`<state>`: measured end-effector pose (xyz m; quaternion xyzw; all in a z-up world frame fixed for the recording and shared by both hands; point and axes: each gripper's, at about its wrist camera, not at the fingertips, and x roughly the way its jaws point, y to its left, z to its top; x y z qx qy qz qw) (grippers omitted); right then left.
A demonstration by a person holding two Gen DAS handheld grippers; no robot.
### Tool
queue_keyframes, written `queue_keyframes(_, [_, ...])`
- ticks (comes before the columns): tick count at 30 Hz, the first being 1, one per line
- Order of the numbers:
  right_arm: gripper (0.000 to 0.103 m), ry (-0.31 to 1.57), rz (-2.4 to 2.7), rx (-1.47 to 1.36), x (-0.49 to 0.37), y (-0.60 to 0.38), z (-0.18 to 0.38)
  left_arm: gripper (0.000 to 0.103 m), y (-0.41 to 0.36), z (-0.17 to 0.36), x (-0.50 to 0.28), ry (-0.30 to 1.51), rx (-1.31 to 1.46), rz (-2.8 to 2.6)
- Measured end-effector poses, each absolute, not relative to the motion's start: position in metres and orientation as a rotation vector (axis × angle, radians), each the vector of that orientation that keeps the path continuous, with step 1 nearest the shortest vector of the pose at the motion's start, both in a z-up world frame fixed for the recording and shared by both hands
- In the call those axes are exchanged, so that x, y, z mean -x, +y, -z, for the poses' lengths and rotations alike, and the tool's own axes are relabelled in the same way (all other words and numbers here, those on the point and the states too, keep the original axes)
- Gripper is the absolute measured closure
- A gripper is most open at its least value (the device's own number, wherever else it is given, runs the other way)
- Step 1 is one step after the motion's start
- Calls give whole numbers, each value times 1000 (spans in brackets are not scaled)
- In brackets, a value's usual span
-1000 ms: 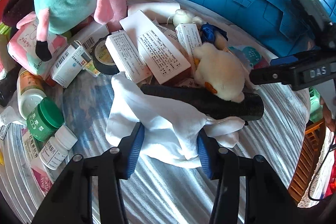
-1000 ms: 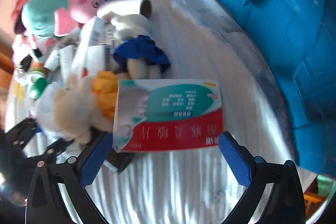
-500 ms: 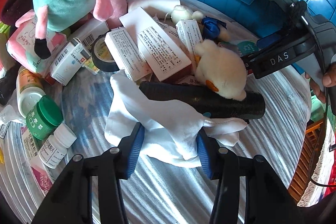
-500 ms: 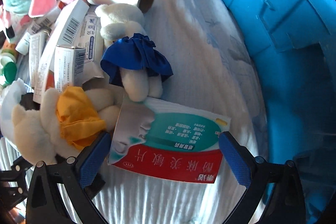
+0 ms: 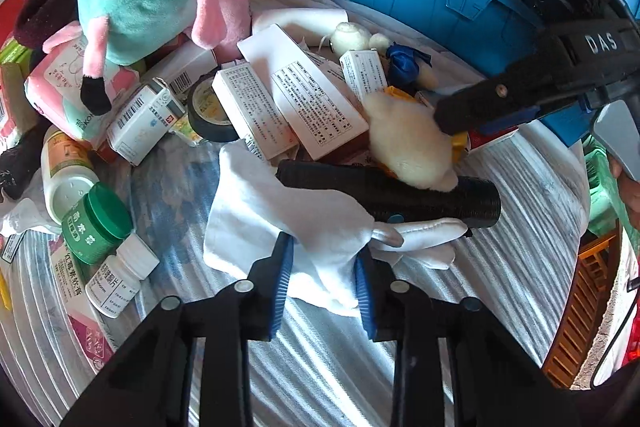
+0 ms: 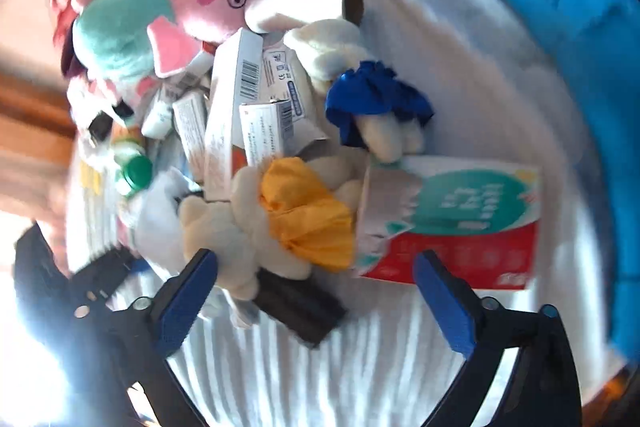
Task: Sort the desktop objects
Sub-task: 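Grasp yellow-white duck plush with right tool while left holds cloth, then carry cloth and duck plush over the crate and open both tools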
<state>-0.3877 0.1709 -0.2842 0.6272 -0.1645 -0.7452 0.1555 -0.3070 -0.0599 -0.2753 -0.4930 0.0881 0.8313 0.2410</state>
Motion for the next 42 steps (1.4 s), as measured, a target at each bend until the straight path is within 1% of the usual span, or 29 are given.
queue_keyframes(1, [18,-551,2130,-1770,384,167,285,77,-62,277,307,245,1355,-2271])
queue_keyframes(3, [23,-660,2109,-1748,389,160,288,77,-66,279,306,245,1360,-2265])
queue_keyframes(5, [25,-748,2061,-1743,403,146,304,77,-71,280,305,233,1364,-2270])
queue_keyframes(8, [27,-872,2039,-1730,409,147,309,77,-78,282,307,212,1373,-2267])
queue_keyframes(9, [30,-893,2045,-1723,413,141,311,77,-79,283,308,214,1370,-2265])
queue_keyframes(11, [39,-920,2042,-1703,418,131,315,77,-81,285,309,218,1360,-2258])
queue_keyframes(12, [44,-892,2059,-1689,422,126,314,77,-83,285,309,224,1355,-2256])
queue_keyframes(13, [56,-829,2106,-1662,424,119,310,77,-84,285,309,234,1351,-2254])
queue_keyframes(14, [60,-761,2147,-1629,425,113,305,85,-86,284,309,232,1349,-2245])
queue_keyframes(15, [61,-722,2157,-1620,424,108,300,94,-90,282,308,215,1345,-2233])
queue_keyframes(16, [63,-691,2153,-1602,422,104,294,94,-94,279,306,210,1329,-2239])
queue_keyframes(19, [63,-472,2229,-1520,405,93,265,97,-113,267,299,190,1283,-2261])
queue_keyframes(20, [63,-442,2245,-1499,399,92,257,97,-121,263,298,177,1268,-2270])
queue_keyframes(22, [63,-429,2275,-1472,389,95,244,97,-134,253,295,173,1239,-2283])
queue_keyframes(26, [63,-476,2313,-1420,370,114,214,97,-150,225,286,177,1160,-2312])
queue_keyframes(28, [63,-470,2350,-1370,360,118,194,97,-127,208,293,194,1113,-2328])
queue_keyframes(29, [63,-464,2376,-1333,353,120,180,97,-99,202,283,209,1087,-2337])
queue_keyframes(30, [63,-456,2405,-1294,347,121,167,97,-98,190,281,223,1053,-2342])
queue_keyframes(31, [63,-449,2436,-1248,339,126,151,97,-65,186,305,237,1017,-2346])
queue_keyframes(35, [63,-439,2575,-1027,307,138,84,97,-43,121,304,287,839,-2343])
queue_keyframes(38, [63,-388,2713,-858,279,154,33,97,-20,72,299,318,694,-2313])
queue_keyframes(42, [62,-312,2899,-705,244,191,-14,97,30,22,299,354,536,-2272])
